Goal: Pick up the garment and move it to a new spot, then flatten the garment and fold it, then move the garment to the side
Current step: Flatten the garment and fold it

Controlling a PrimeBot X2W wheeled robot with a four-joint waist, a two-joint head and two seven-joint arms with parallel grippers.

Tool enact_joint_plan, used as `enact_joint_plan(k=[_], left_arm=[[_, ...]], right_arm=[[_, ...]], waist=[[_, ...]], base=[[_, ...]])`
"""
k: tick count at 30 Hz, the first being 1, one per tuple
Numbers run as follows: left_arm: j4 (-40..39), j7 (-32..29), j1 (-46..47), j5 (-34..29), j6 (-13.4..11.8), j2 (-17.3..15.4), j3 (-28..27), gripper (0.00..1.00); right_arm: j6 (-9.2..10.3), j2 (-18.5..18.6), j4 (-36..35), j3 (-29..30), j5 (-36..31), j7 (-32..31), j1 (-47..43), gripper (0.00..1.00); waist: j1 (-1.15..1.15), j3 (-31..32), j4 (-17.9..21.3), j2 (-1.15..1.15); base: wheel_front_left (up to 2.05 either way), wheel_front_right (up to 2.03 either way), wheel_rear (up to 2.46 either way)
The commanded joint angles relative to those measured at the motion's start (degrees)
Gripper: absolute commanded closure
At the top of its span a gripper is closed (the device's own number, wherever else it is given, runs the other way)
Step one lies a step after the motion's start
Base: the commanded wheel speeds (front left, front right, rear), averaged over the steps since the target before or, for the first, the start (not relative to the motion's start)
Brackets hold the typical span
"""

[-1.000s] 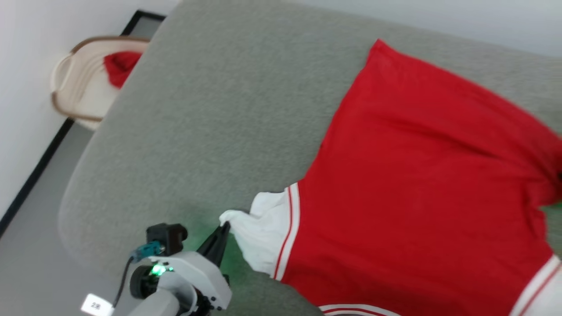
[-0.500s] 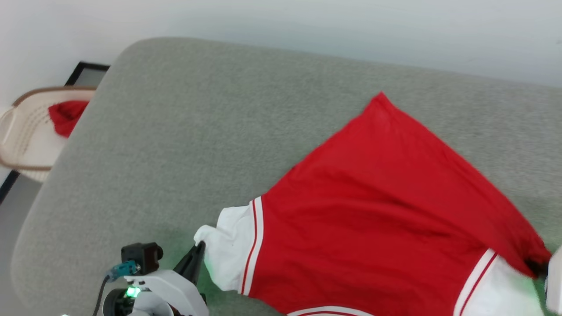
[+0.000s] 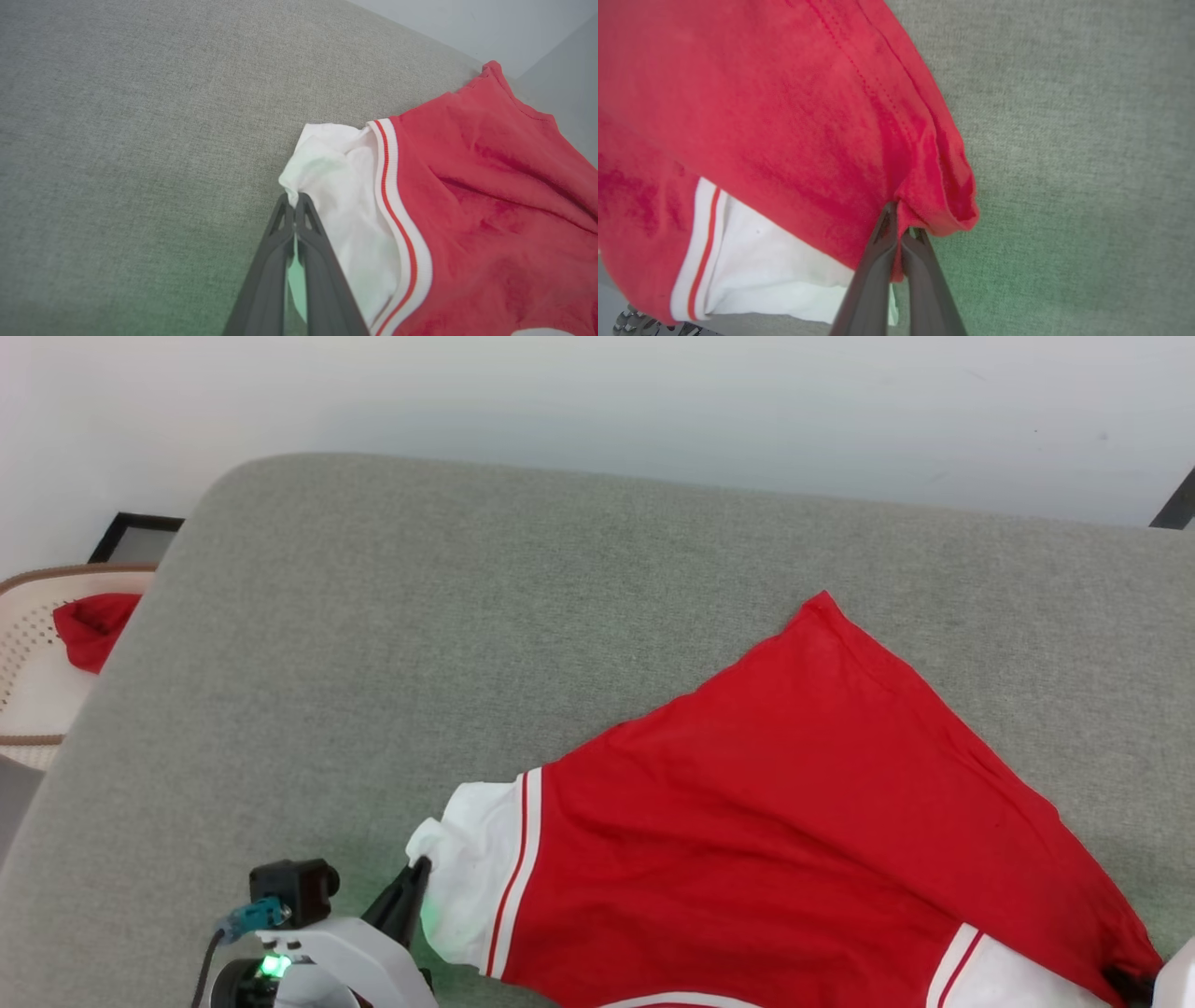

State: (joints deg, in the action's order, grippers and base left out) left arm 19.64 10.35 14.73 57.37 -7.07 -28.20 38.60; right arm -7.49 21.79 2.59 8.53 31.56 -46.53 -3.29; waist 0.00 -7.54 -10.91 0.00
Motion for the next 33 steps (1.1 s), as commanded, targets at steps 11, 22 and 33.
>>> enact_joint_plan(k=[11, 22, 33], left_arm=[[-0.5, 0.1, -0.8, 0.4, -0.5, -0.6, -0.2, 1.0], [-1.3, 0.2, 0.7, -0.5, -0.1, 0.2, 0.6, 1.0], [0.6, -0.6, 5.6, -2.2, 2.2, 4.6, 3.6, 1.0]], right_arm=[[0.0, 1.5, -7.8, 0.3, -2.2, 0.8, -2.3, 0.0], [0.0, 4.8, -19.6, -2.0, -4.7, 2.7, 4.1, 0.0], [0.0, 9.9, -2.6, -14.0, -5.2, 8.2, 25.6, 0.0]], waist=[[0.0, 0.0, 0.8, 0.0], [0.0, -1.8, -1.4, 0.0], [0.0, -4.8, -9.2, 0.0]], base=[[0.0, 0.0, 0.0], [0.0, 0.0, 0.0], [0.0, 0.0, 0.0]])
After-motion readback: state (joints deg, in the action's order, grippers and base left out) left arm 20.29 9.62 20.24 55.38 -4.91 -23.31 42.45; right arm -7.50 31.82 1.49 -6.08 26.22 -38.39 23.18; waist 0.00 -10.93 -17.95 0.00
